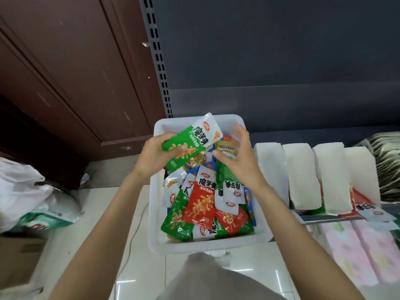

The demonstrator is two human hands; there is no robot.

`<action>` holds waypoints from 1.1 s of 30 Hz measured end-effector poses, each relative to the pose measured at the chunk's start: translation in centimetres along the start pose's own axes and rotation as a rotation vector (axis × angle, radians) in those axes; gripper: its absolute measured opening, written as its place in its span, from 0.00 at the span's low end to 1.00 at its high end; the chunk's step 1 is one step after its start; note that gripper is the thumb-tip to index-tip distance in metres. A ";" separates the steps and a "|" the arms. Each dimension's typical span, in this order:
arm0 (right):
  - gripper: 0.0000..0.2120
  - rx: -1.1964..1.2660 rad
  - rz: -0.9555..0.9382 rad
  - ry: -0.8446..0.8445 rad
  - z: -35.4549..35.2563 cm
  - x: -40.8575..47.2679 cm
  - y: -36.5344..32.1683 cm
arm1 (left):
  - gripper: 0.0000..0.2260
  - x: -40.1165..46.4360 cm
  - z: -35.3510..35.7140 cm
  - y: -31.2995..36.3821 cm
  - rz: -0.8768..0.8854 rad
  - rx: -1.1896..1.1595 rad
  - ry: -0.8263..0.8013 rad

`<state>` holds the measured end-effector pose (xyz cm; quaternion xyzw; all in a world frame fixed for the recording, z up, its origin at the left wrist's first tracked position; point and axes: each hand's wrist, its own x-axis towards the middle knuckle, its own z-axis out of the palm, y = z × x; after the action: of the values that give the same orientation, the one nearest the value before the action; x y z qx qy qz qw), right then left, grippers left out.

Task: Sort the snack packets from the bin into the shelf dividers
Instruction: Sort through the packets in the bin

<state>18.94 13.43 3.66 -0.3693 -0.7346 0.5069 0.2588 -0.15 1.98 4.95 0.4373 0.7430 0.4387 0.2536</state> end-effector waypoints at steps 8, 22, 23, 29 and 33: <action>0.09 0.219 0.095 -0.103 -6.1 -6.3 -1.4 | 0.14 -3.6 4.4 4.0 0.169 0.091 -0.234; 0.07 0.303 0.199 0.931 -19.2 -20.1 5.3 | 0.07 -6.5 18.7 10.6 0.241 -0.144 -0.215; 0.08 0.297 0.203 0.948 -20.3 -20.5 6.1 | 0.06 -6.6 19.7 11.0 0.248 -0.108 -0.235; 0.05 -0.010 0.104 0.806 -25.4 -19.8 10.2 | 0.07 -7.4 26.7 13.5 0.326 0.220 -0.250; 0.06 -0.516 -0.090 0.603 -28.0 -16.4 11.7 | 0.14 -7.2 31.7 14.6 0.290 0.430 -0.176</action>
<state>53.04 18.25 2.45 -0.5221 -0.7443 0.1626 0.3834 33.69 12.74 2.23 0.6195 0.7237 0.2628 0.1531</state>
